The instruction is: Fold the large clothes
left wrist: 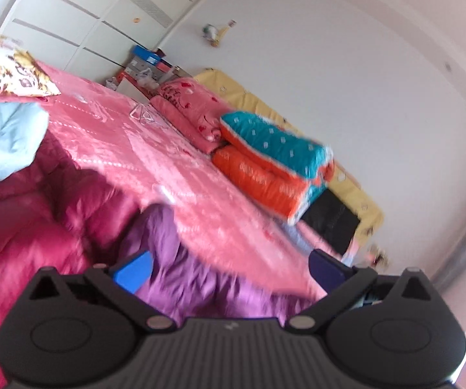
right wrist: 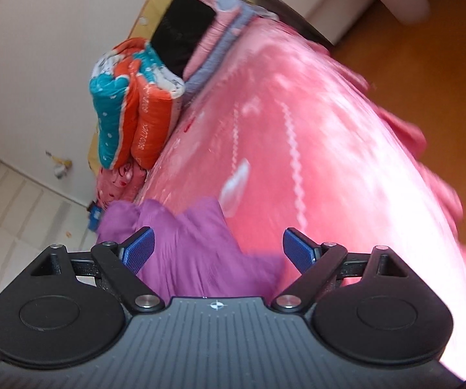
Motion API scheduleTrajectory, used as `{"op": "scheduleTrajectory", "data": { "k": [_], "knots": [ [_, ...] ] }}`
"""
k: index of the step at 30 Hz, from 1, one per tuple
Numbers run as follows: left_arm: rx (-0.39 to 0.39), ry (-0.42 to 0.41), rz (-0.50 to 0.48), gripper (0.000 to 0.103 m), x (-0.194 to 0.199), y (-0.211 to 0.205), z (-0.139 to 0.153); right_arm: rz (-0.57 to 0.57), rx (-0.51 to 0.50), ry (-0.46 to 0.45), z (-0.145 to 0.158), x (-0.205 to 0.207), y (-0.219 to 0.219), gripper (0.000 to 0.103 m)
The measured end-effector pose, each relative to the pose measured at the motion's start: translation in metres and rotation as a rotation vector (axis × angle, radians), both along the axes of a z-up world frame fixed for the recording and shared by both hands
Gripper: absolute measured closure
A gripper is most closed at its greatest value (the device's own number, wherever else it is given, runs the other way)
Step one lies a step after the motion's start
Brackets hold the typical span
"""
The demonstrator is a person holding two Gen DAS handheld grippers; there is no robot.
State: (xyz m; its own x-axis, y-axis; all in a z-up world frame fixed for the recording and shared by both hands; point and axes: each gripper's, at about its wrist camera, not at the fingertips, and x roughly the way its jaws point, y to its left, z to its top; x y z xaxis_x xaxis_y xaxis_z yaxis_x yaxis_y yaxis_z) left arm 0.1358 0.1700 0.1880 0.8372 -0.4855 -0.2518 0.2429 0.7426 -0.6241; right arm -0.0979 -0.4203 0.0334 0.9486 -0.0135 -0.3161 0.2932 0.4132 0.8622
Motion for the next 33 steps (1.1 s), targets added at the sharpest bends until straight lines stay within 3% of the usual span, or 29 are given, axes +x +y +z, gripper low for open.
{"op": "scheduleTrajectory", "data": {
  "k": [3,6,11,15,23,27,33],
  "knots": [
    [0.089,0.046,-0.02,0.001,-0.035,-0.012,-0.028,0.014,0.019,-0.009,-0.01,-0.027,0.022,0.0],
    [0.107,0.112,-0.014,0.001,-0.063,-0.018,-0.068,0.105,0.0,0.0,-0.013,-0.028,0.048,0.0],
    [0.196,0.182,0.024,0.001,-0.077,-0.03,-0.114,0.237,-0.13,-0.005,-0.008,-0.005,0.092,0.0],
    [0.258,0.172,0.028,0.001,-0.072,-0.037,-0.134,0.272,-0.113,-0.006,-0.017,0.016,0.105,0.0],
    [0.203,0.21,0.012,0.001,-0.05,-0.043,-0.161,0.284,0.013,-0.064,-0.032,0.043,0.109,0.0],
    [0.169,0.211,0.015,0.002,-0.046,-0.041,-0.165,0.276,0.015,-0.067,-0.033,0.058,0.113,0.0],
    [0.146,0.208,0.027,0.014,-0.045,-0.044,-0.172,0.271,-0.032,-0.049,-0.034,0.068,0.117,0.0]
  ]
}}
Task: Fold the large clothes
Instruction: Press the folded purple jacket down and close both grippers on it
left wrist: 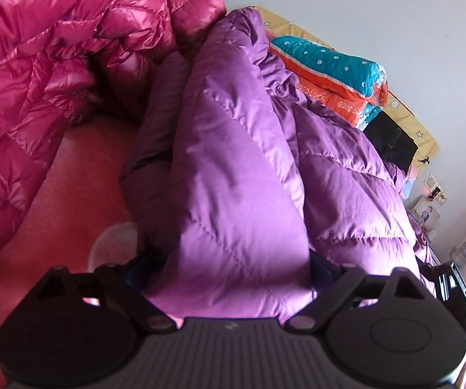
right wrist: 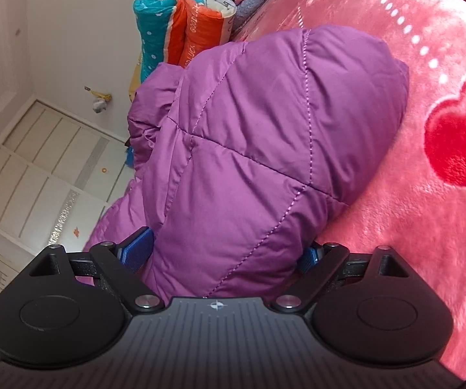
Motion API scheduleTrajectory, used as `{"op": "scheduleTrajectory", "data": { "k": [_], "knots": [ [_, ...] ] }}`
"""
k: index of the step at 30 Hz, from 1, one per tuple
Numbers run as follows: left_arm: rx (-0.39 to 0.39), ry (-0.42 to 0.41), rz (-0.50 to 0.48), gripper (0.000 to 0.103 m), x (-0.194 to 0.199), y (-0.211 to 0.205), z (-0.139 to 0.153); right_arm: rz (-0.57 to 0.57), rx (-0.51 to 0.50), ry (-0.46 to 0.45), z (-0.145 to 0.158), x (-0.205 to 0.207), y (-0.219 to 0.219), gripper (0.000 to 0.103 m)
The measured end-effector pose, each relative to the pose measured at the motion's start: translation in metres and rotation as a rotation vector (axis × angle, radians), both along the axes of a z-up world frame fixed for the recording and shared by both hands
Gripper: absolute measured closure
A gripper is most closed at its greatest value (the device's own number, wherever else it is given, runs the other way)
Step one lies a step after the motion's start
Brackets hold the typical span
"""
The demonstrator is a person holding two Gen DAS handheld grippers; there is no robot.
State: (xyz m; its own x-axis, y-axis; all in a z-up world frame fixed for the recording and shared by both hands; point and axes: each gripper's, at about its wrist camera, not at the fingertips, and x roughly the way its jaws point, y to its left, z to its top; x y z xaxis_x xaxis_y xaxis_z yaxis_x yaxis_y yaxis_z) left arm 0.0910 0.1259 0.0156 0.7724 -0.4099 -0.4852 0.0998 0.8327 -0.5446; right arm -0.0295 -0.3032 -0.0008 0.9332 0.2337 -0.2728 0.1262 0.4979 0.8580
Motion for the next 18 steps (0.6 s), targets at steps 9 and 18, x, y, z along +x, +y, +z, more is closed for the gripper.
{"op": "scheduleTrajectory", "data": {
  "k": [9,18],
  "knots": [
    [0.006,-0.009,0.002,0.045,-0.003,-0.01,0.002,0.022,-0.07,0.007,0.004,-0.004,0.001,0.015],
    [-0.02,-0.011,0.0,0.063,-0.01,-0.009,0.007,0.031,-0.199,0.024,0.027,-0.017,0.012,0.049]
  ]
}}
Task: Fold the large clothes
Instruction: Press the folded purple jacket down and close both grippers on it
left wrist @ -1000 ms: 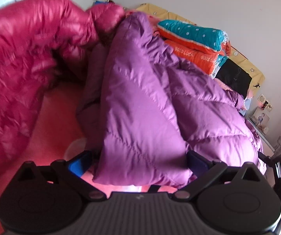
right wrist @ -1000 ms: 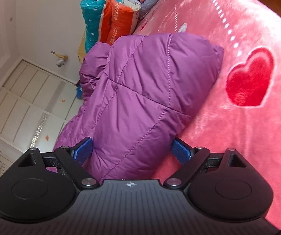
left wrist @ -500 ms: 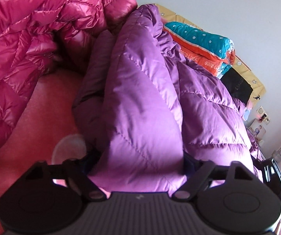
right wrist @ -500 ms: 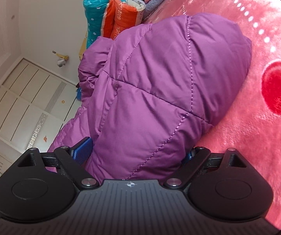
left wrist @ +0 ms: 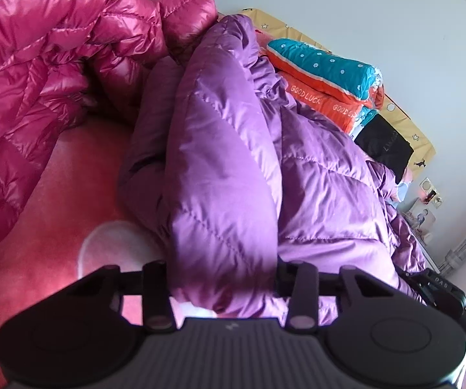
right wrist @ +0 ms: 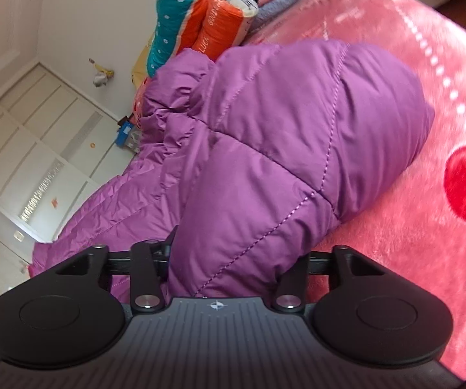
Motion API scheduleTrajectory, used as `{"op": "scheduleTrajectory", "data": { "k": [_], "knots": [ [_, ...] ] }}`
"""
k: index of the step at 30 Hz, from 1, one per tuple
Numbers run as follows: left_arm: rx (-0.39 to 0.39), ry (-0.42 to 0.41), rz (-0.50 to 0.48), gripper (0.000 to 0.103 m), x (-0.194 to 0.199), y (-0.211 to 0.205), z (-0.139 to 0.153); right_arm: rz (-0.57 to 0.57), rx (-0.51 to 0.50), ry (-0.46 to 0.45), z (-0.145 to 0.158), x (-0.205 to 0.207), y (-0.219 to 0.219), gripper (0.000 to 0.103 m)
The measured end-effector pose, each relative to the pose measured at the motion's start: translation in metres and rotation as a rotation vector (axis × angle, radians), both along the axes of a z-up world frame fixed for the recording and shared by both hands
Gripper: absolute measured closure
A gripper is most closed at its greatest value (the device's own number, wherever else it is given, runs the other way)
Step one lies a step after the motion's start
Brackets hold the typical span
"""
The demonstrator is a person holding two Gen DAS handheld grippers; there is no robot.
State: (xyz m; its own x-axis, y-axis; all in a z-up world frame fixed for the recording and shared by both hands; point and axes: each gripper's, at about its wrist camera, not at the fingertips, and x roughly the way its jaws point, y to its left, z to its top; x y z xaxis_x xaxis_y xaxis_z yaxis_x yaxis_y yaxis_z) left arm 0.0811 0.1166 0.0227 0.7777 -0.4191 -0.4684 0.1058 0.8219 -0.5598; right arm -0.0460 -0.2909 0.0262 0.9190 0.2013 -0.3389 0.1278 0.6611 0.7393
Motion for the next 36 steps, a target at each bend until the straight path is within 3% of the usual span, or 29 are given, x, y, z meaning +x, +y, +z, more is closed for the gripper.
{"op": "scheduleTrajectory", "data": {
  "k": [5,16,25,36],
  "knots": [
    [-0.012,0.0,-0.005,0.067,-0.011,0.007,0.004,-0.007,-0.034,0.011,0.012,-0.016,0.006,0.058],
    [0.01,0.033,-0.068,0.068,-0.067,0.017,0.014,-0.041,-0.078,0.047,0.021,-0.079,0.016,0.06],
    [0.024,0.09,-0.099,0.068,-0.128,0.028,0.02,-0.093,-0.026,0.097,0.017,-0.149,0.019,0.06],
    [0.05,0.173,-0.128,0.068,-0.195,0.047,0.024,-0.101,0.021,0.171,0.019,-0.193,0.036,0.06]
  ]
}}
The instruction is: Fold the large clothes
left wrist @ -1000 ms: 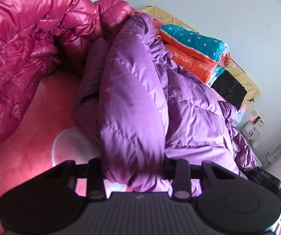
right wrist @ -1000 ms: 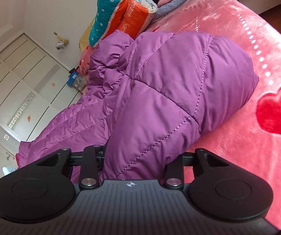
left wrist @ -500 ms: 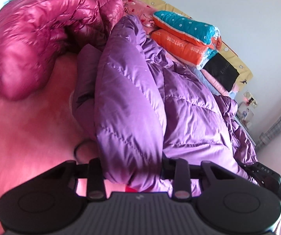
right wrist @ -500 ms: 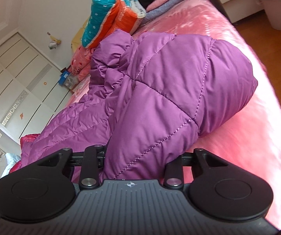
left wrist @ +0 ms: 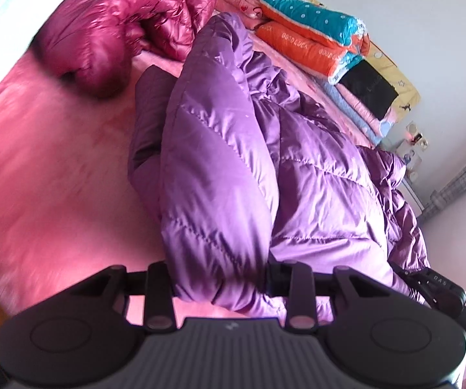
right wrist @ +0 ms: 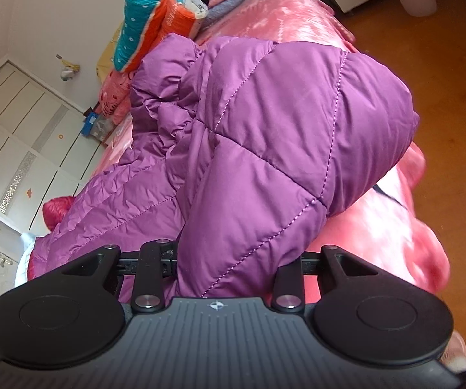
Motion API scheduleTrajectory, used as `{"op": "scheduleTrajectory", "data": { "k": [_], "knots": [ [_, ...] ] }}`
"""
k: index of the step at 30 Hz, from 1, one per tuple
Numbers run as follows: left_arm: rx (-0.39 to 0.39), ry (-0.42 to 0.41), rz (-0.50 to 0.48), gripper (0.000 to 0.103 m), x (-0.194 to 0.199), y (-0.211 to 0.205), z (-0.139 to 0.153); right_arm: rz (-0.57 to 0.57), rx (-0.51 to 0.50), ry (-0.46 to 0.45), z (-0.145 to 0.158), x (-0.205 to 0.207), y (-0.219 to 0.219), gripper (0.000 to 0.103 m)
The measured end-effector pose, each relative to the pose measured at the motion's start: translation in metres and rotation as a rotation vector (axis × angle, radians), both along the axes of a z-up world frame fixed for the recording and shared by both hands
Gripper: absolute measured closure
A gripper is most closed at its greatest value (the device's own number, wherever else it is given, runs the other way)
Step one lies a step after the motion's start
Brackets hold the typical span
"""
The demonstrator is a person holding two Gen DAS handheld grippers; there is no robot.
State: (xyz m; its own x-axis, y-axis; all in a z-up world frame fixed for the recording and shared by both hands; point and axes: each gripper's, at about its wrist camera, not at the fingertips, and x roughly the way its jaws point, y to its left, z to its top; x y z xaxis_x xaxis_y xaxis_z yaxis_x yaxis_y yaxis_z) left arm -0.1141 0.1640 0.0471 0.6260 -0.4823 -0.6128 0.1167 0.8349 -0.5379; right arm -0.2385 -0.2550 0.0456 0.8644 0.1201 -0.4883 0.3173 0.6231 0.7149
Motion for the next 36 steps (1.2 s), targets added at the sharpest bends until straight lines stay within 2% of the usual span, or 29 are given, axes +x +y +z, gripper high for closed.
{"op": "scheduleTrajectory", "data": {
  "k": [4,6,7,8,10,11,13,14,16,20,25,28,32,36],
  "knots": [
    [-0.024,0.037,0.015,0.066,-0.015,0.011,-0.006,0.014,0.002,0.023,0.005,-0.003,0.007,0.059],
    [-0.037,0.052,0.029,0.064,-0.017,0.013,-0.011,0.025,0.007,0.041,0.006,0.011,0.006,0.056],
    [-0.038,0.051,0.031,0.063,-0.016,0.013,-0.011,0.025,0.017,0.051,0.004,0.015,0.004,0.051],
    [-0.03,0.045,0.031,0.061,-0.016,0.012,-0.011,0.024,0.024,0.061,0.002,0.018,0.002,0.041],
    [-0.011,0.039,0.038,0.058,-0.019,0.009,-0.007,0.019,0.034,0.085,0.0,0.027,-0.002,0.031],
    [-0.014,0.039,0.042,0.057,-0.02,0.01,-0.006,0.016,0.044,0.098,-0.001,0.032,-0.003,0.02],
    [-0.025,0.048,0.057,0.056,-0.023,0.015,-0.002,0.002,0.067,0.125,-0.002,0.037,-0.007,0.008],
    [-0.033,0.048,0.061,0.055,-0.026,0.016,0.0,-0.006,0.087,0.131,-0.002,0.039,-0.008,0.005],
    [-0.031,0.038,0.065,0.055,-0.036,0.025,0.006,-0.008,0.112,0.134,-0.002,0.041,-0.008,0.004],
    [-0.027,0.019,0.075,0.055,-0.053,0.034,0.022,0.026,0.089,0.153,0.006,0.033,-0.001,0.002],
    [-0.046,-0.085,0.066,0.054,-0.061,0.033,0.054,0.067,0.139,0.192,0.008,0.029,0.006,0.001],
    [-0.019,-0.145,0.018,0.046,-0.054,0.016,0.065,0.124,0.127,0.172,0.016,0.028,0.016,0.001],
    [0.078,-0.204,-0.054,0.045,-0.034,-0.021,0.07,0.186,0.03,0.053,0.042,0.04,0.028,0.0],
    [0.125,-0.232,-0.108,0.045,-0.009,-0.055,0.064,0.2,-0.183,-0.078,0.066,0.072,0.033,0.0]
  ]
}}
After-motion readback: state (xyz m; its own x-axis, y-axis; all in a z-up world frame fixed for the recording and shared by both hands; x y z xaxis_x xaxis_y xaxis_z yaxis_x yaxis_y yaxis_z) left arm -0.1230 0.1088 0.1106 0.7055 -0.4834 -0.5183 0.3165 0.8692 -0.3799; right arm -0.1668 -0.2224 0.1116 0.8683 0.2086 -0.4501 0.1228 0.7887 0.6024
